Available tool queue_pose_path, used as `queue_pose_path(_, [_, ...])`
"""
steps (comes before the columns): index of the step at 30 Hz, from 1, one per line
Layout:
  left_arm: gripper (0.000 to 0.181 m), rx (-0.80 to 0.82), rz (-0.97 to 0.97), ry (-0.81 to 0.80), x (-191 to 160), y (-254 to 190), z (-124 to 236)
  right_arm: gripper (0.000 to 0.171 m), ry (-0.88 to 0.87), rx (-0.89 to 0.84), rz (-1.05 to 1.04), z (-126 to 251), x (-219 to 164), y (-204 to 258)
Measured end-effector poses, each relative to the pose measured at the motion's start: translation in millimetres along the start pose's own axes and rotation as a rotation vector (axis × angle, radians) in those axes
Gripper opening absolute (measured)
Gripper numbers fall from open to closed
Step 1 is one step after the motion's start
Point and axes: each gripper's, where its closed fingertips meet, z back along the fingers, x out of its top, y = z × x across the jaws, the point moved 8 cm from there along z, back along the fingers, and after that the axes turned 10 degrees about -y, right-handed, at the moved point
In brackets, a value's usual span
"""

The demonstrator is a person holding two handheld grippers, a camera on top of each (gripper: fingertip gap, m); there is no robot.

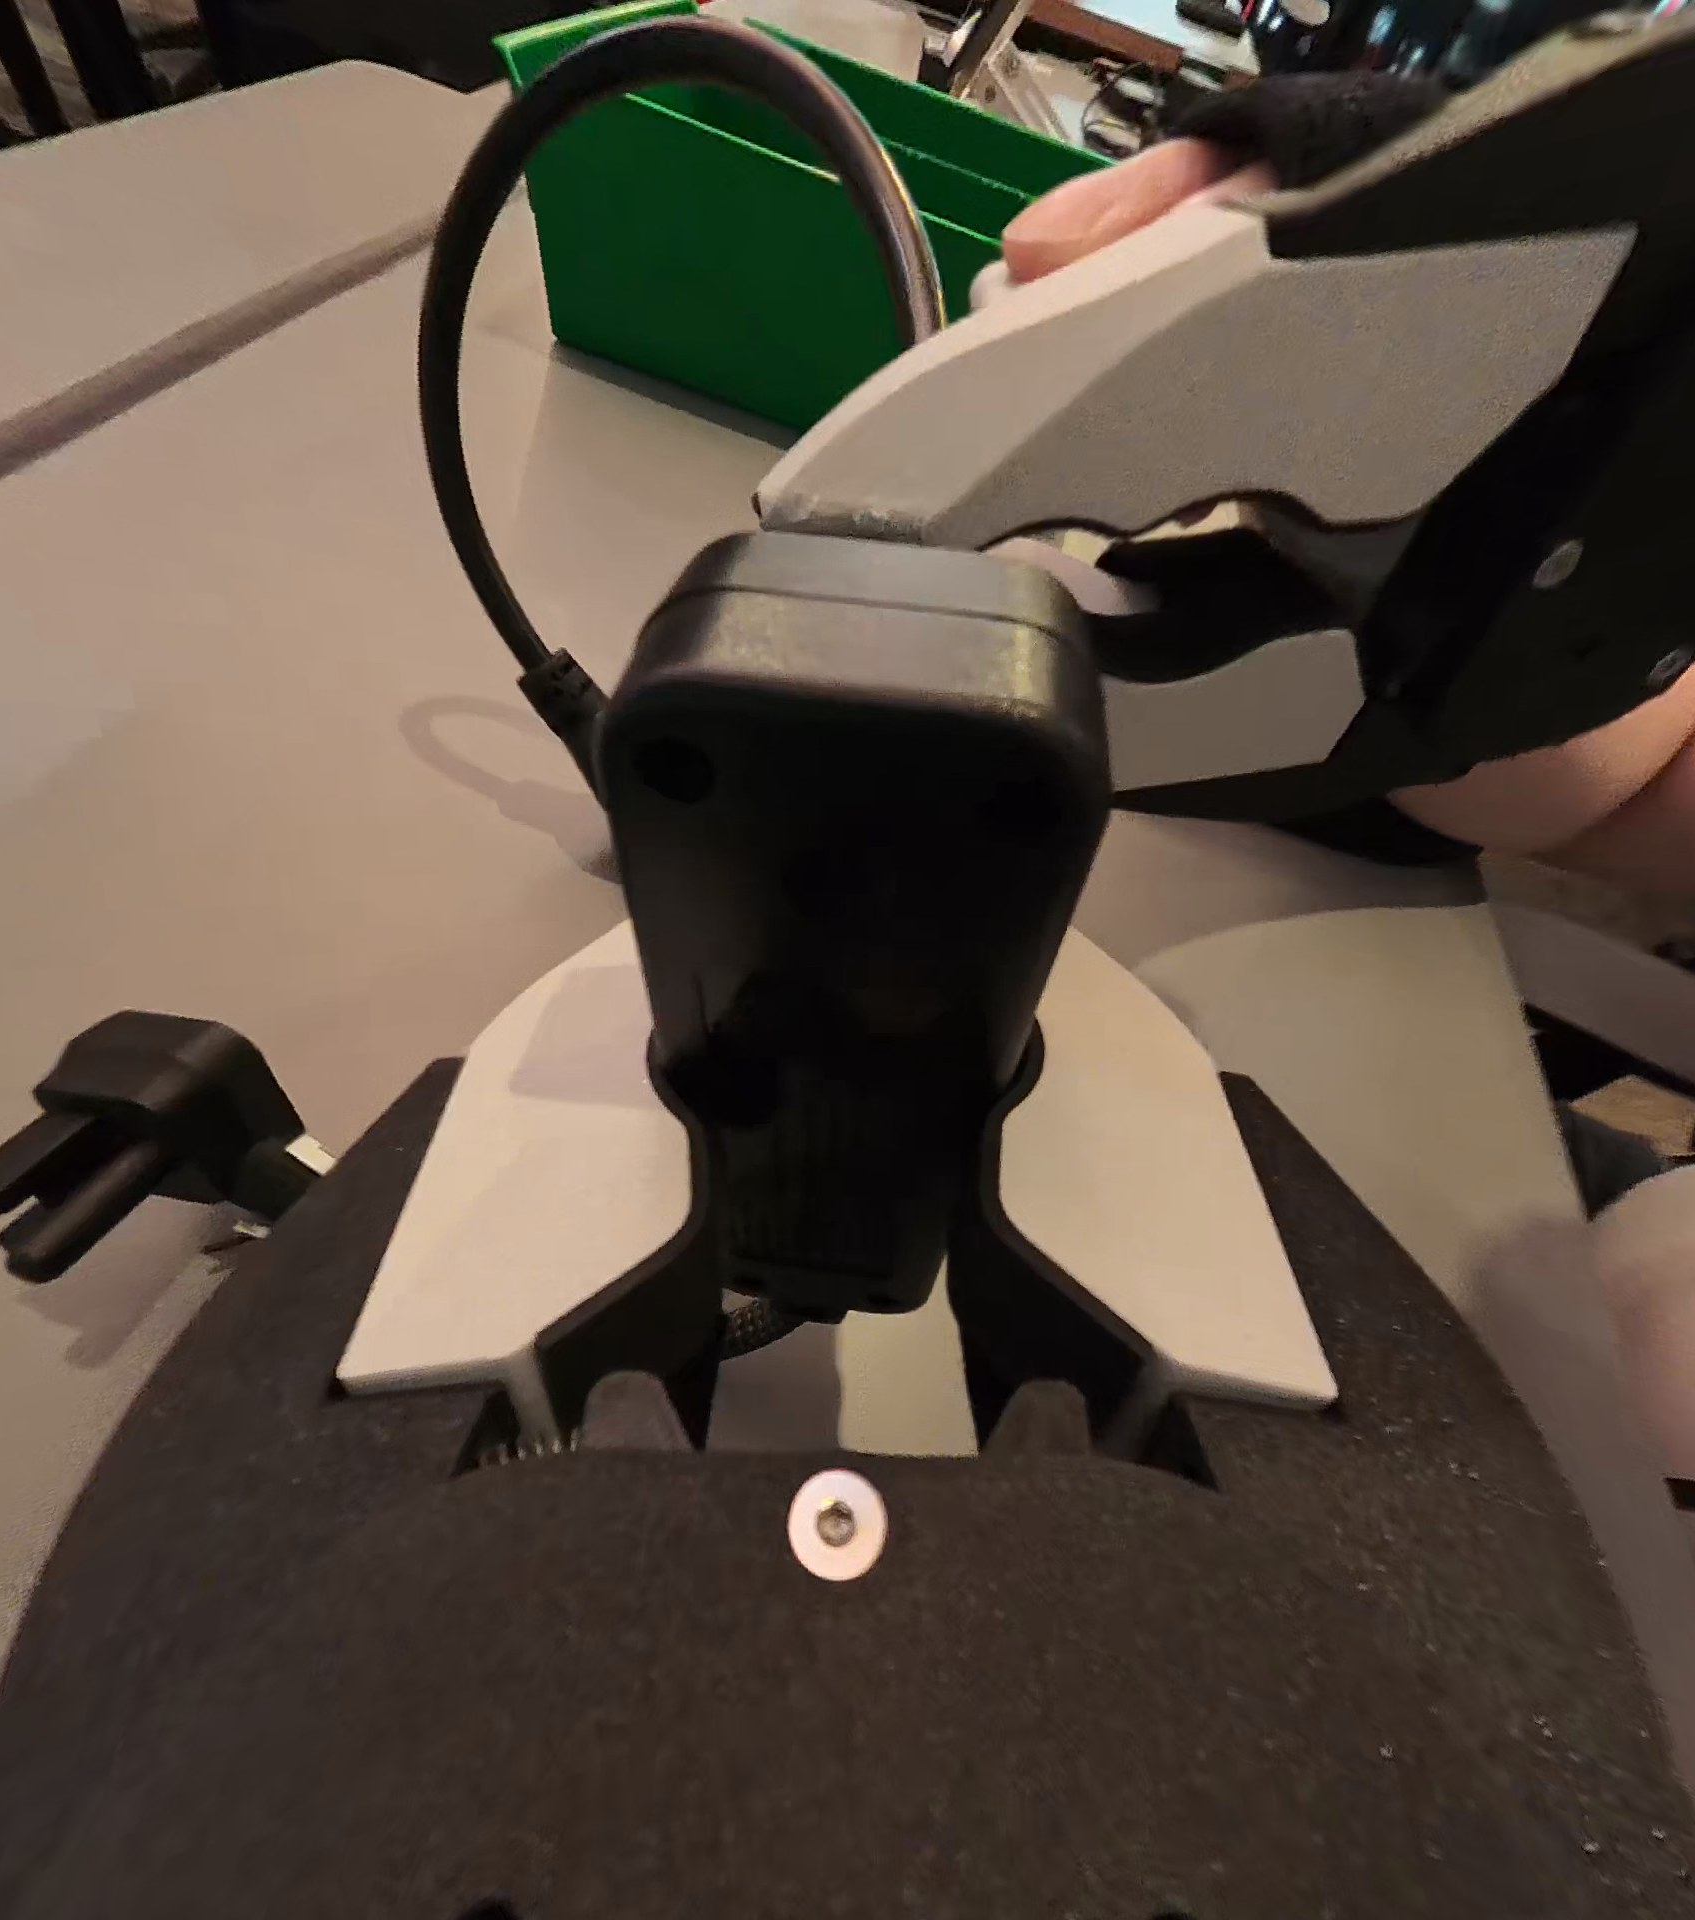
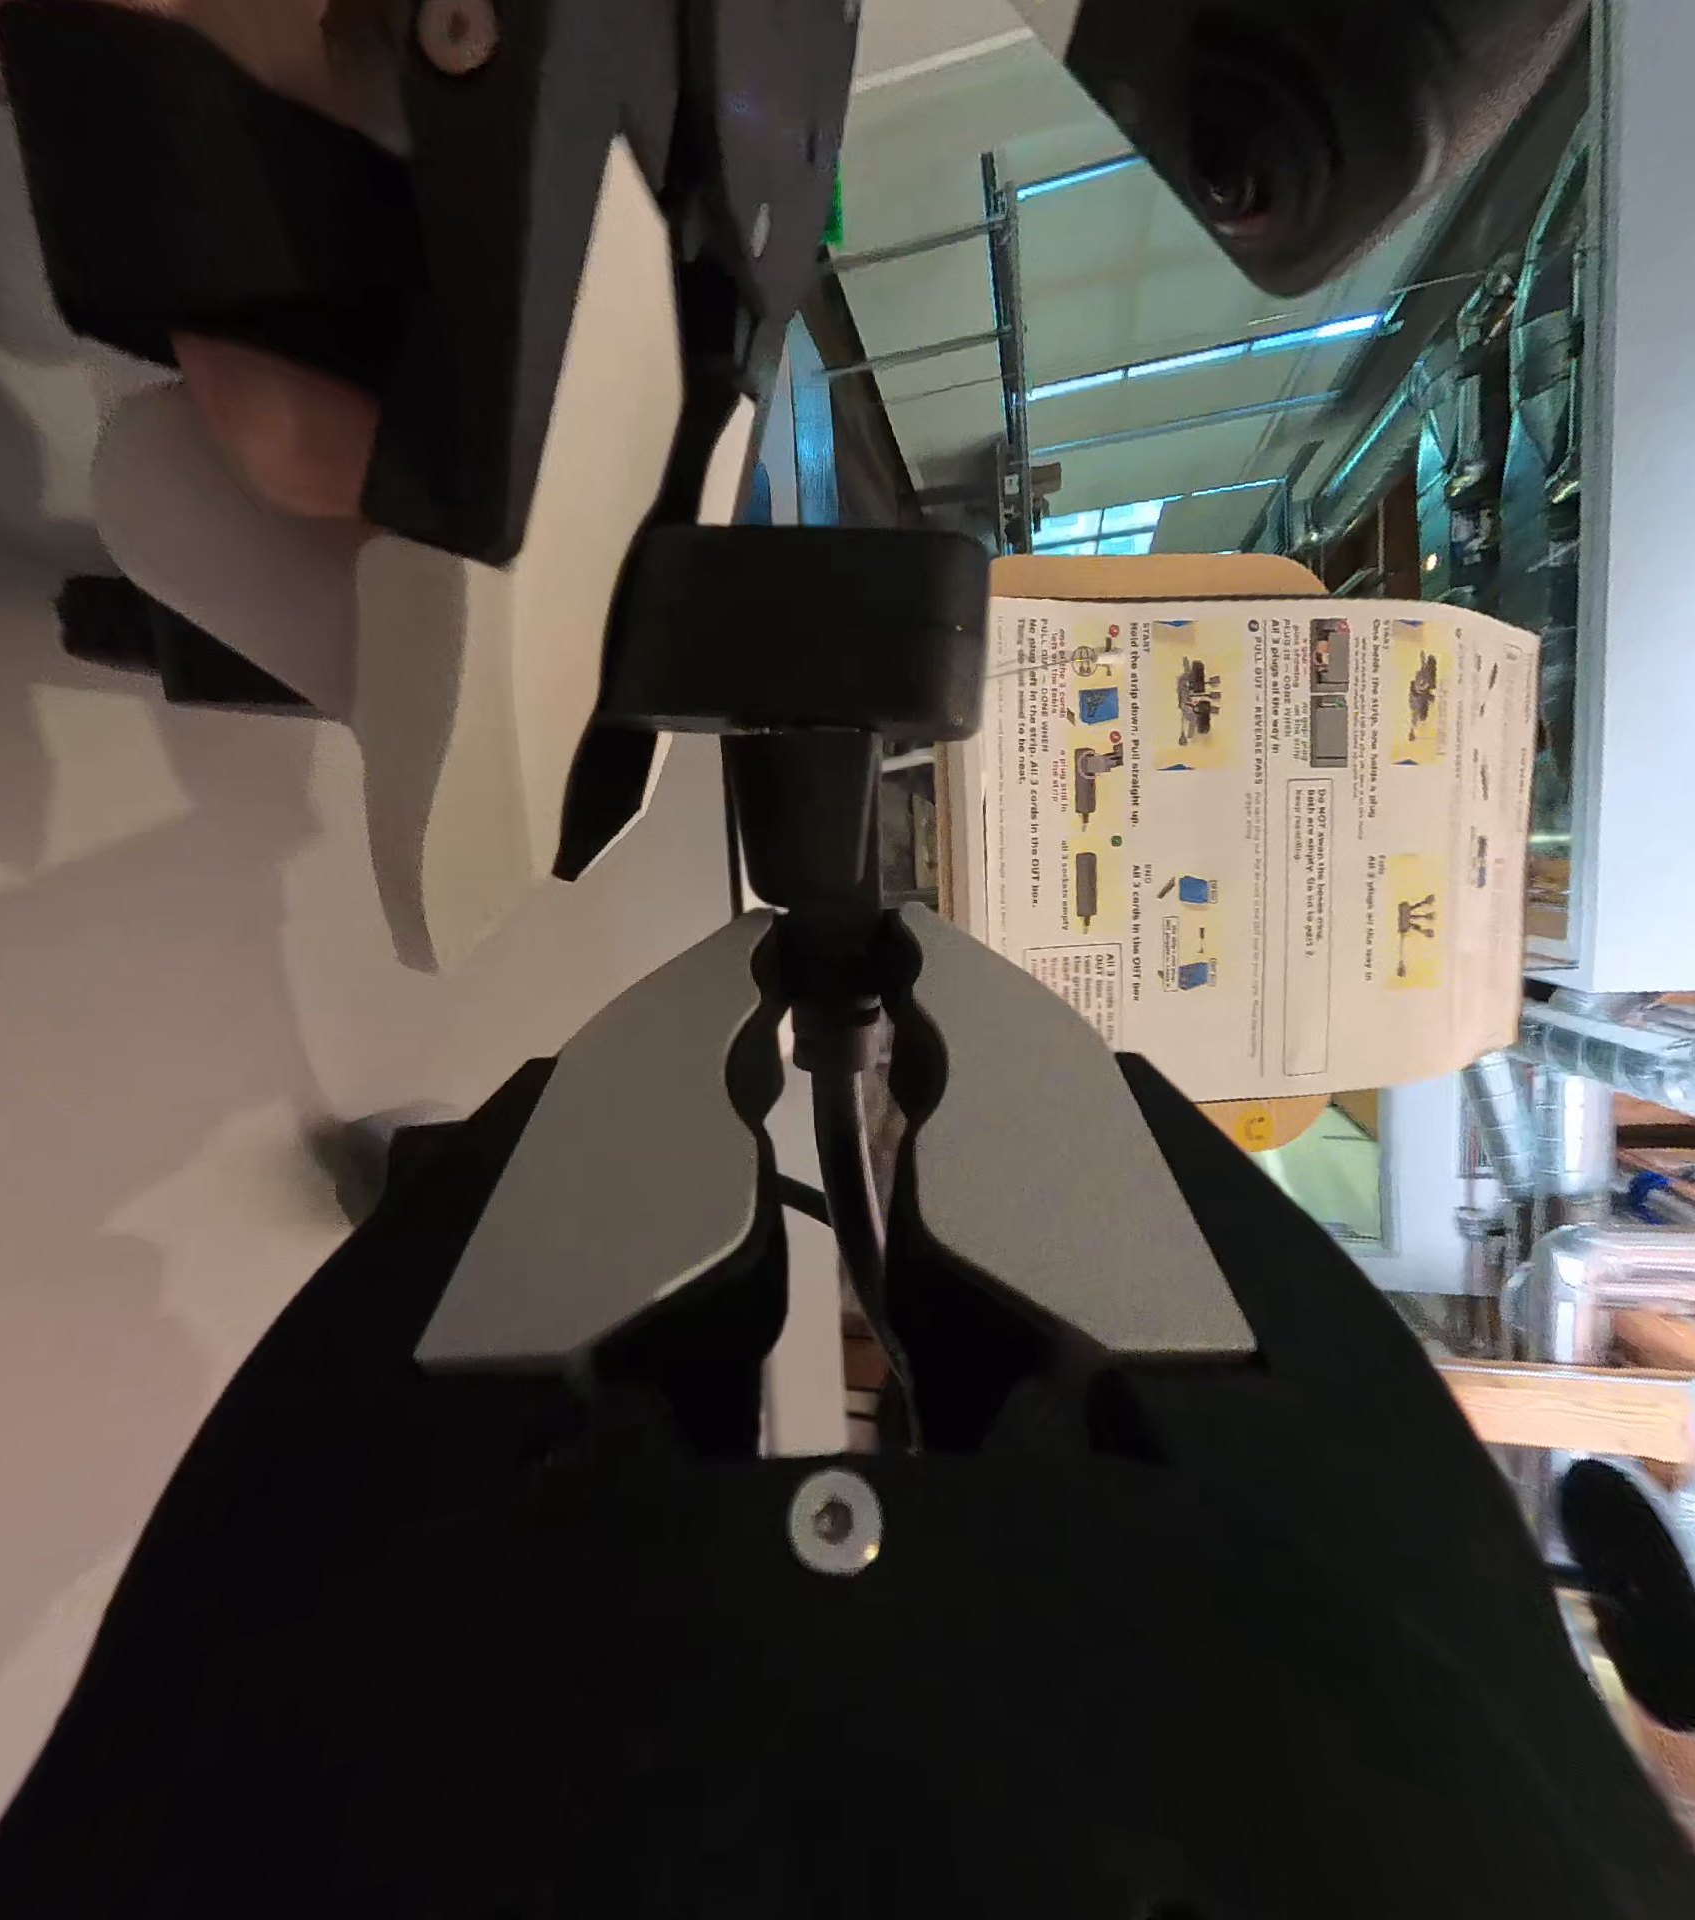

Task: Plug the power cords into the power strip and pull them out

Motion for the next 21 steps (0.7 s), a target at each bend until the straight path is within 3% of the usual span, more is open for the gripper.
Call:
queue_pose_path(1, [0.053, -0.023, 0.032, -0.006, 0, 0, 0, 0.016, 0.01, -0.007, 0.042, -1, 1, 1])
queue_pose_path(5, [0.053, -0.092, 0.101, 0.019, -1, 0, -1, 0.02, -0.035, -0.05, 0.094, -2, -2, 6])
queue_pose_path(12, [0.053, -0.069, 0.171, 0.057, -1, -1, -4, 0.026, 0.005, -0.091, 0.177, -10, 0, 13])
queue_pose_path(19, [0.053, -0.089, 0.147, 0.038, 1, -5, -4, 0.021, 0.058, -0.065, 0.091, -13, 1, 11])
queue_pose_path(21, [0.069, -0.141, 0.171, 0.003, 6, -7, -2, 0.021, 0.062, -0.071, 0.092, -12, 0, 11])
